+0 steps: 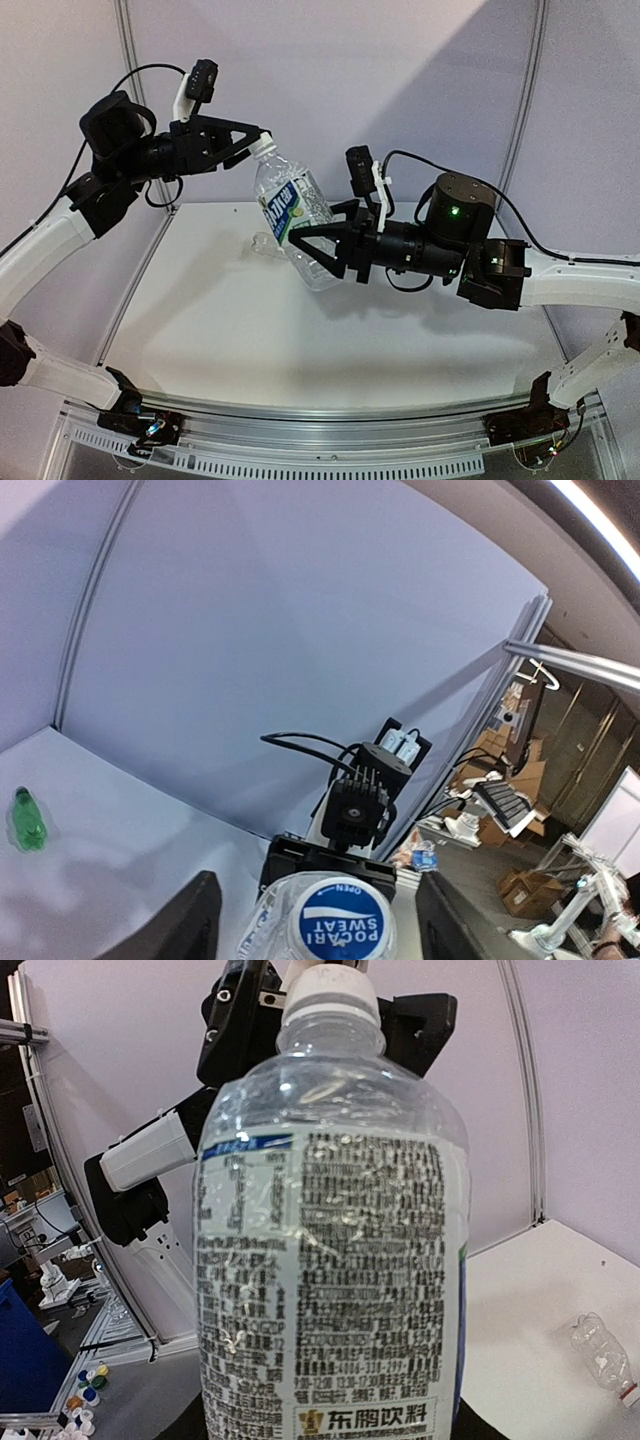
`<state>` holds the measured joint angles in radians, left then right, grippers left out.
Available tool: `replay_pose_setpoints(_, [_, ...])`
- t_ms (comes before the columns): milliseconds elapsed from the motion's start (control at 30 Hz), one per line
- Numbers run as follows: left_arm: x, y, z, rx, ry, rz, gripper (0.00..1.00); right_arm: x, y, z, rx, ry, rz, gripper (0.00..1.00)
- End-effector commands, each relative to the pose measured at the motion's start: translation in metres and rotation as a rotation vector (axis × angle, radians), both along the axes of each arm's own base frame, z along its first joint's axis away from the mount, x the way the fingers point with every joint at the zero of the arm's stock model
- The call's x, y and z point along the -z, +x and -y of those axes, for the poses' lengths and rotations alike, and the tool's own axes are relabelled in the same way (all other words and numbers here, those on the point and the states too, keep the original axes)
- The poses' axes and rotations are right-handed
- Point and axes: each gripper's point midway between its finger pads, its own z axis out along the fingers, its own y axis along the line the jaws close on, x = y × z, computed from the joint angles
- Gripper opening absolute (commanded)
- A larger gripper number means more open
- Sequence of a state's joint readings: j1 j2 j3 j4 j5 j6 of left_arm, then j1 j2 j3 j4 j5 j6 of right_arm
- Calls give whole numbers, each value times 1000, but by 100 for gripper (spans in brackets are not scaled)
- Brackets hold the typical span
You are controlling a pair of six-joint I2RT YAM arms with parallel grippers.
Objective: Unscrew the bottle caps
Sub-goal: Unscrew the bottle cap from the plastic bottle.
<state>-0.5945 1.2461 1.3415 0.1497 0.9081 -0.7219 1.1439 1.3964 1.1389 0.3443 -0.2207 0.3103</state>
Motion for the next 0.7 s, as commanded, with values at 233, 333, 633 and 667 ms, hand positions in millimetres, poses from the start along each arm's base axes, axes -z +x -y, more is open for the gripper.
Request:
replay_pose_setpoints(233, [15, -2, 12, 31, 35, -26, 35, -9, 1, -3, -15, 6, 1, 0])
replay_pose_setpoints(333, [16, -2, 14, 37, 39, -33, 16, -8, 0, -4, -15, 4, 0, 0])
replay_pose_setpoints(633, [32, 14, 26, -20, 126, -125, 13, 3, 34, 4, 186, -75, 39, 0])
replay_pose_setpoints(667, [38, 19, 29, -38, 157, -160, 13, 8, 43, 6, 239, -112, 43, 0])
